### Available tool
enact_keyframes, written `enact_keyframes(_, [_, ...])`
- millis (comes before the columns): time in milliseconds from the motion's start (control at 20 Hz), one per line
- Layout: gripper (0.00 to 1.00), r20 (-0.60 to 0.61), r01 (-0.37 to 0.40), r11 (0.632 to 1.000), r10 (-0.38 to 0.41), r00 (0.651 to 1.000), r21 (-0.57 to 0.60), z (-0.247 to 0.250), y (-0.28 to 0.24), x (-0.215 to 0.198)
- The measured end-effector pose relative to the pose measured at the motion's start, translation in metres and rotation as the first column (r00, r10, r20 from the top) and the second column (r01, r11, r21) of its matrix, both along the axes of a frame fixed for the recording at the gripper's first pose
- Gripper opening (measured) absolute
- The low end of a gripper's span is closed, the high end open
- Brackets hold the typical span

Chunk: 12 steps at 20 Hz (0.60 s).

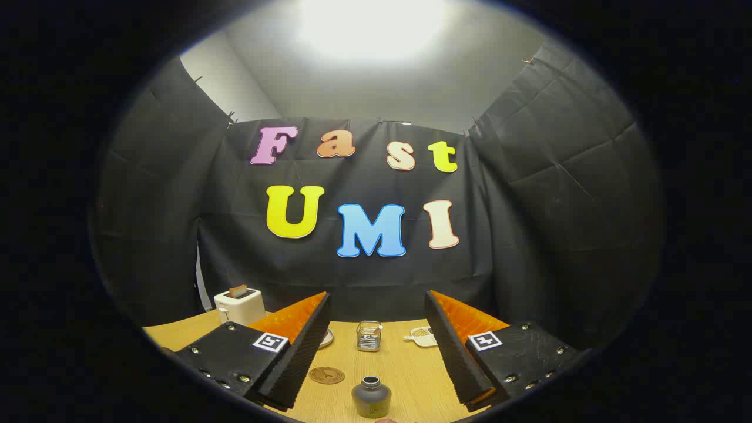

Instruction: Take the bottle from table, then pour the juice into the cup, finally place the bottle on the coaster

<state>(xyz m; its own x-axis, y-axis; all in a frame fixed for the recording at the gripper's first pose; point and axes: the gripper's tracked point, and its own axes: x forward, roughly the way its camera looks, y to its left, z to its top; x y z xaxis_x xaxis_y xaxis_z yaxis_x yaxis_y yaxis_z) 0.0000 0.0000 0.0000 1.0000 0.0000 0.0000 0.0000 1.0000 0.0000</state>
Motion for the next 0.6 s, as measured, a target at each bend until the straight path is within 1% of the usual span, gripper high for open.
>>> enact_keyframes(600, [0.96, 0.005, -0.022, 1.0, 0.022, 1.0, 0.003, -0.0031, -0.0016, 0.0006])
